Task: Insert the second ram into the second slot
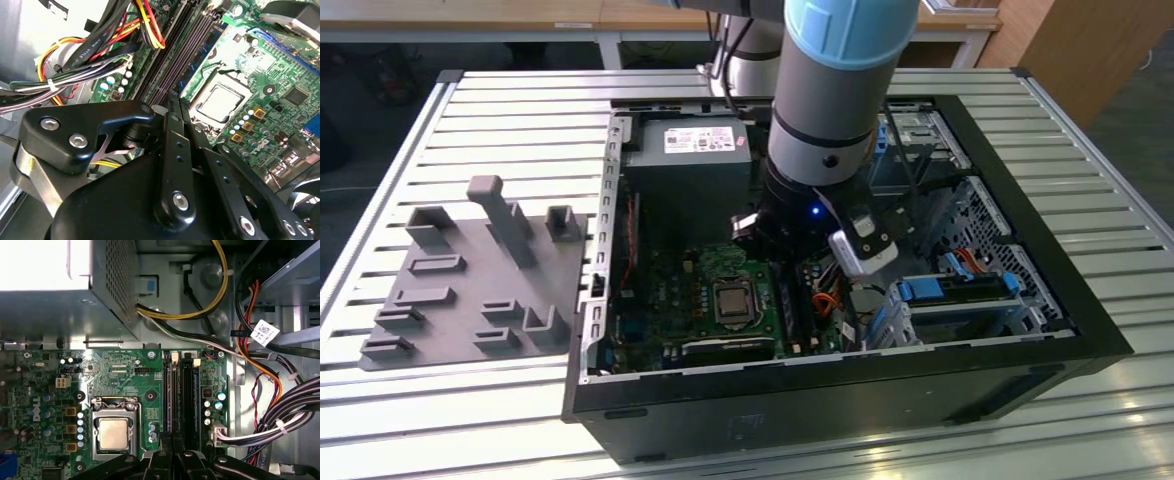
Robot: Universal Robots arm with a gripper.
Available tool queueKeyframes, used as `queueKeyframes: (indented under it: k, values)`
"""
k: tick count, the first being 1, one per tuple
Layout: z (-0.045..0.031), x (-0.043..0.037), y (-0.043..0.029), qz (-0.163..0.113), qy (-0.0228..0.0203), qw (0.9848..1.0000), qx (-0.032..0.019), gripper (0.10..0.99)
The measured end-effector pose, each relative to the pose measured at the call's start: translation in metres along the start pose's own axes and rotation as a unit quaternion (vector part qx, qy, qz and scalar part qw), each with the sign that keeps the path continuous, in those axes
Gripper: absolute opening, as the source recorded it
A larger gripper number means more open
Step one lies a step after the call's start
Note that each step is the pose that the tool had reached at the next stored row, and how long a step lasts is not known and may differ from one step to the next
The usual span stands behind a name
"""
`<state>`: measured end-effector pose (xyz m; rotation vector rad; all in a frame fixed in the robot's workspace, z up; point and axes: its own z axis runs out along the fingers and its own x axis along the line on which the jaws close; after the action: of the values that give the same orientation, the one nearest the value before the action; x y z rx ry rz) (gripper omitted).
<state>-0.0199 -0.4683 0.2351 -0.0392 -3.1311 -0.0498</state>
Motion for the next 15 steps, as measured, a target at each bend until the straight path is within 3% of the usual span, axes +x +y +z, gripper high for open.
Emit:
queueKeyframes:
  k: [15]
  values:
    - [0.0044, -0.0053, 0.0000, -0.002, 0.0000, 1.0000, -0.0001, 0.122]
